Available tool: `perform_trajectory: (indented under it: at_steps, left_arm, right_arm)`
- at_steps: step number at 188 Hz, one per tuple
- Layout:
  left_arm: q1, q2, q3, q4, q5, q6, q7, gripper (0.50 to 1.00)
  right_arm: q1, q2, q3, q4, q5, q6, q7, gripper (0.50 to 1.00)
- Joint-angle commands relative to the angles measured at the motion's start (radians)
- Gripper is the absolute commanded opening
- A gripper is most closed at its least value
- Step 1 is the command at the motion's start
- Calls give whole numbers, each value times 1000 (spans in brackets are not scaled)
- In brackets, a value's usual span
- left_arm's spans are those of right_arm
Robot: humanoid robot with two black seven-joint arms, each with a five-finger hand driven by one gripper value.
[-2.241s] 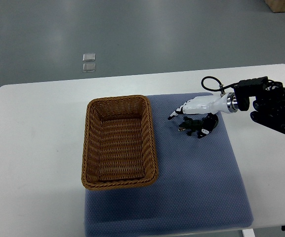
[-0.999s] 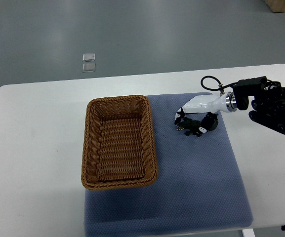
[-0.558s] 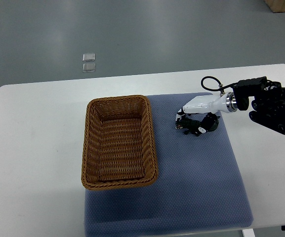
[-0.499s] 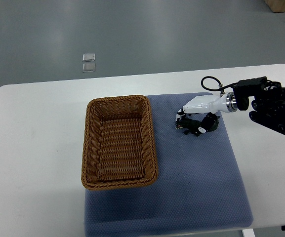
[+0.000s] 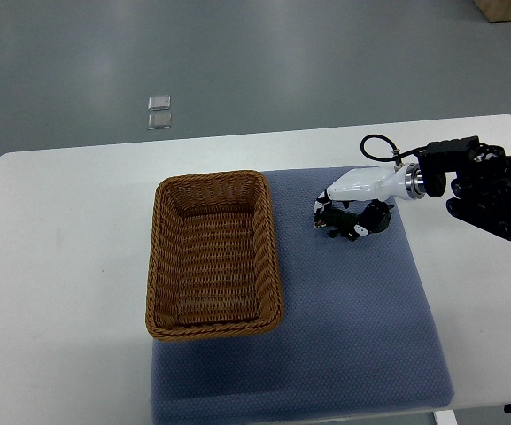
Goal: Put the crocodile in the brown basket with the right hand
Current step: 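Lift the crocodile and carry it over the wicker basket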
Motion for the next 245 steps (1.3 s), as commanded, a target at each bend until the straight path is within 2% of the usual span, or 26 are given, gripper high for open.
perform_trajectory:
  at_steps: [1,102,137,167,184,245]
  left_arm:
    - [0,0,0,0,0,0,0,1000]
    - [0,0,0,0,0,0,0,1000]
    - [0,0,0,0,0,0,0,1000]
    - [0,0,0,0,0,0,0,1000]
    - [0,0,0,0,0,0,0,1000]
    - [0,0,0,0,0,0,0,1000]
  right_arm:
    - [5,0,4,2,1,0,0,500]
    - [117,-2,14,11,9,0,0,500]
    - [178,38,16,20,16,-2,0,500]
    - [235,43,56,143,24,0,0,500]
    - [252,51,64,160,21,1,0,500]
    - [263,264,56,160,4,0,0,500]
